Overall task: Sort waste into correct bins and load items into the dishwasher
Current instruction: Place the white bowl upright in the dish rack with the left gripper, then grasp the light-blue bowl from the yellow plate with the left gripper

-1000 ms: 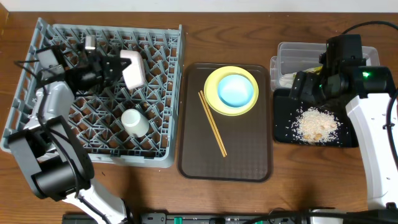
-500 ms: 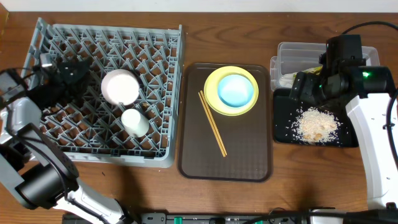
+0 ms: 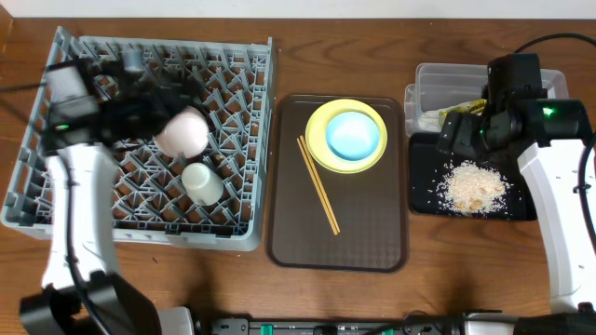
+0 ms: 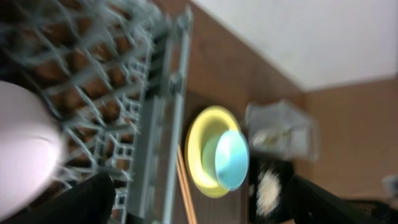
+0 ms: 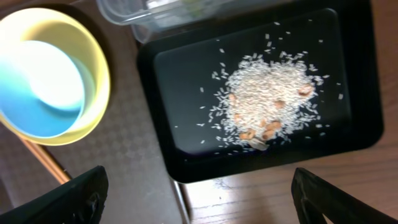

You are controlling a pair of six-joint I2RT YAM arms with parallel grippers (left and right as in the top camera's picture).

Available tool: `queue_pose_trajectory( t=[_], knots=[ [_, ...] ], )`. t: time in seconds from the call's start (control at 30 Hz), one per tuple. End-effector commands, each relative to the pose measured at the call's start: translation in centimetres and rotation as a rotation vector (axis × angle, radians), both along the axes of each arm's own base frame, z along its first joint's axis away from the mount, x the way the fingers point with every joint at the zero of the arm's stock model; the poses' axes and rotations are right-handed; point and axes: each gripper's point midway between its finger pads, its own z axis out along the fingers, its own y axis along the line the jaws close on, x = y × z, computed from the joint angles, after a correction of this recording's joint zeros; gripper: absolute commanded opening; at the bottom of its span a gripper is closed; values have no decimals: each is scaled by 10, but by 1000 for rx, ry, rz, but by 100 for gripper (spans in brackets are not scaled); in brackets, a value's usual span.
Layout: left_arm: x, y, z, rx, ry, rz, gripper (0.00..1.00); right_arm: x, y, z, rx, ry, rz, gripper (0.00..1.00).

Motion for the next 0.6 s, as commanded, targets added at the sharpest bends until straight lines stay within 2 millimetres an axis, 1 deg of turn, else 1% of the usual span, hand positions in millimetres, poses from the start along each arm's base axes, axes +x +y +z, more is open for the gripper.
queue_pose_trajectory(
  t=[0.0,0.03,0.07,0.1,0.13,0.17,0.23,0.27,0.3,0.33,0.37,0.4,0.47,0.5,0.53,0.57],
  knots=[
    [0,-33,6,195,-10,-26,91,-3,-22,5,-45,-6,-58,93],
    [-2,-48,9,234,-7,-49,91,-6,-28,5,-45,-4,-77,93],
    [-2,-56,11,263,-10,-61,91,-7,-31,6,-45,-2,-86,93],
    [-2,-69,16,307,-21,-75,91,-10,-39,7,-45,1,-110,94],
    [-3,-76,20,330,-30,-83,91,-11,-41,7,-45,1,-119,94],
    [-3,-93,26,364,-54,-108,91,-14,-50,9,-45,3,-147,95],
    [-3,-114,29,406,-84,-140,91,-17,-58,9,-44,5,-173,96],
    [-2,-134,27,455,-137,-194,92,-18,-61,9,-42,7,-185,97],
    [-2,-145,26,478,-164,-227,91,-19,-62,9,-41,9,-190,97],
    [-3,-165,20,510,-197,-284,92,-19,-63,9,-41,9,-192,97],
    [-4,-176,16,524,-209,-313,92,-19,-63,9,-41,9,-192,98],
    [-5,-196,5,554,-224,-358,92,-19,-63,9,-40,9,-192,98],
    [-7,-237,-31,596,-217,-432,91,-19,-63,9,-40,9,-192,99],
    [-7,-253,-46,599,-214,-465,92,-19,-63,9,-40,9,-192,99],
    [-8,-265,-58,600,-212,-487,91,-19,-63,9,-40,9,-192,99],
    [-8,-283,-78,604,-209,-521,91,-19,-62,9,-37,9,-191,99]
  ],
)
